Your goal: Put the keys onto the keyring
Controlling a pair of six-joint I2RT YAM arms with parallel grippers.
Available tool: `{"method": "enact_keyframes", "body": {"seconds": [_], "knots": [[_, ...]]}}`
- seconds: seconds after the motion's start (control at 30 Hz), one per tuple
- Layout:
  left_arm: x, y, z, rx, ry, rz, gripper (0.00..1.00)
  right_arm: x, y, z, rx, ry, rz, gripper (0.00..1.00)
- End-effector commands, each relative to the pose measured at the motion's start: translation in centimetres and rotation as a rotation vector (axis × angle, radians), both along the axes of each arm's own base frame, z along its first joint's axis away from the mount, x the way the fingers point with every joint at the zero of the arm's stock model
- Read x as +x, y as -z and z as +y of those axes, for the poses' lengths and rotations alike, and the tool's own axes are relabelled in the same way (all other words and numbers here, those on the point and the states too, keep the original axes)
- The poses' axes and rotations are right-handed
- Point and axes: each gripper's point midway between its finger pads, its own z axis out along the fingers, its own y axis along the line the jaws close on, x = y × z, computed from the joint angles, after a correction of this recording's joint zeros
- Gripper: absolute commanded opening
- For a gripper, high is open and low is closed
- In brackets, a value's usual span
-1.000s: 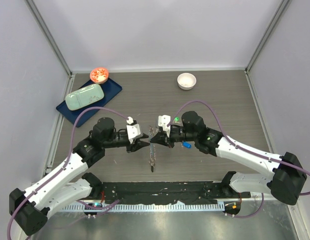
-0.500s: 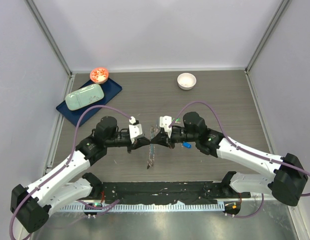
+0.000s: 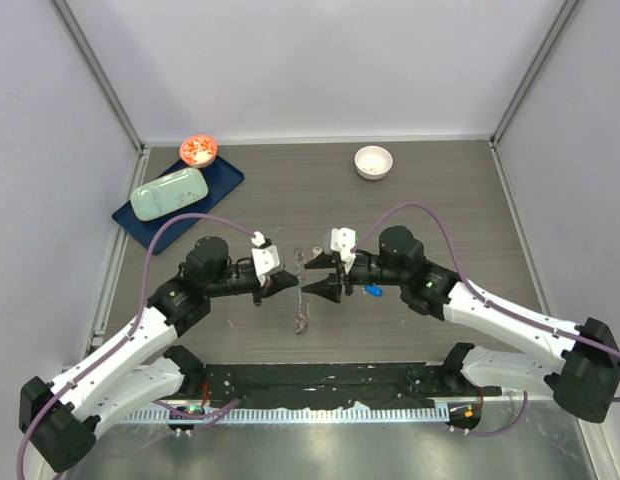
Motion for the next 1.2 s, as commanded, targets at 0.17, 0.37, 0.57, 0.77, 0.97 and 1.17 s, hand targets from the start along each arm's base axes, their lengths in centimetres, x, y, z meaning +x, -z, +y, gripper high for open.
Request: {"method": "enact_keyframes", "body": {"seconds": [0.17, 0.37, 0.57, 0.77, 0.97, 1.17], "knots": [[0.3, -3.4, -0.4, -0.198, -0.072, 0.000, 0.00, 1.3, -4.0, -2.0, 0.131, 0.183, -0.012, 0.61], [0.2, -4.1, -0.5, -0.235, -0.063, -0.026, 0.00, 1.2, -2.5, -1.4, 0.115, 0.163, 0.029, 0.52], [-0.1, -4.5, -0.5, -0.258, -0.045, -0.043, 0.00, 1.0, -1.3, -1.0, 0.116, 0.137, 0.038, 0.41], [-0.3, -4.7, -0.7, -0.267, -0.026, -0.051, 0.00, 0.9, -1.2, -0.7, 0.136, 0.109, 0.043, 0.37], [-0.6, -4.7, -0.9, -0.269, -0.006, -0.051, 0.00, 1.0, -1.2, -0.7, 0.151, 0.098, 0.041, 0.36], [-0.6, -4.5, -1.1, -0.267, 0.004, -0.045, 0.00, 0.7, -1.4, -0.7, 0.158, 0.071, 0.046, 0.33]]}}
